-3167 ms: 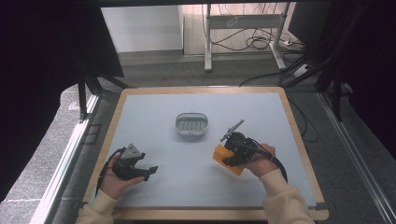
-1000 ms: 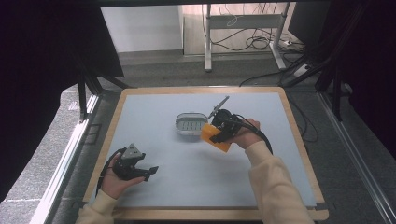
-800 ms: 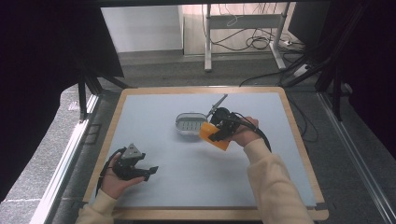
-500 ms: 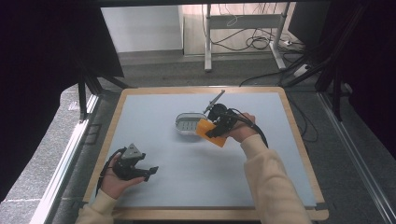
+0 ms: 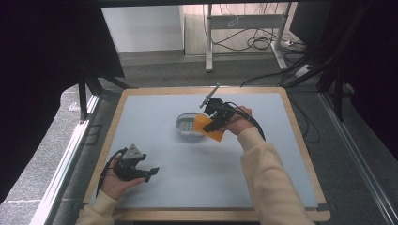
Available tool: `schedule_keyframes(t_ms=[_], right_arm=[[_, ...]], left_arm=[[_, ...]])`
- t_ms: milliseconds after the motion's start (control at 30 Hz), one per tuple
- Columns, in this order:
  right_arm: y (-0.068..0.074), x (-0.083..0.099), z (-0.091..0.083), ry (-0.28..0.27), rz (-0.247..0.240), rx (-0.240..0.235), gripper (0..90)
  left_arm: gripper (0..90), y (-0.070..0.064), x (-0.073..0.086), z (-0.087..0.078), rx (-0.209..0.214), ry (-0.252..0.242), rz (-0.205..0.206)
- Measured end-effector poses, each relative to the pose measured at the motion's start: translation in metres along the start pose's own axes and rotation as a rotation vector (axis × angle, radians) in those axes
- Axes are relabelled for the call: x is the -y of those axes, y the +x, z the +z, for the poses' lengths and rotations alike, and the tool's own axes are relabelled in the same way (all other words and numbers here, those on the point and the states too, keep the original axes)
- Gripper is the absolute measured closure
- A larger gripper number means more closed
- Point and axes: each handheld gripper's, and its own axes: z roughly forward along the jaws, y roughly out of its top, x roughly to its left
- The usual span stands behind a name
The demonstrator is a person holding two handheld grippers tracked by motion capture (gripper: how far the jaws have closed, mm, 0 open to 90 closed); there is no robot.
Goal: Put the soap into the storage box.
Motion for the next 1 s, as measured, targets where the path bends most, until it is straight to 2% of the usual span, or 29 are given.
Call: schedule_keyframes(t_ms=[433, 1000], right_arm=[[-0.011, -0.012, 0.003, 0.007, -0.006, 0.004, 61.6], [-0.02, -0.029, 0.017, 0.027, -0.022, -0.021, 61.6]], left_arm=[[23.7, 0.002, 0.0, -0.001, -0.001, 0.001, 0.005], [23.7, 0.003, -0.001, -0.003, -0.004, -0.007, -0.002]])
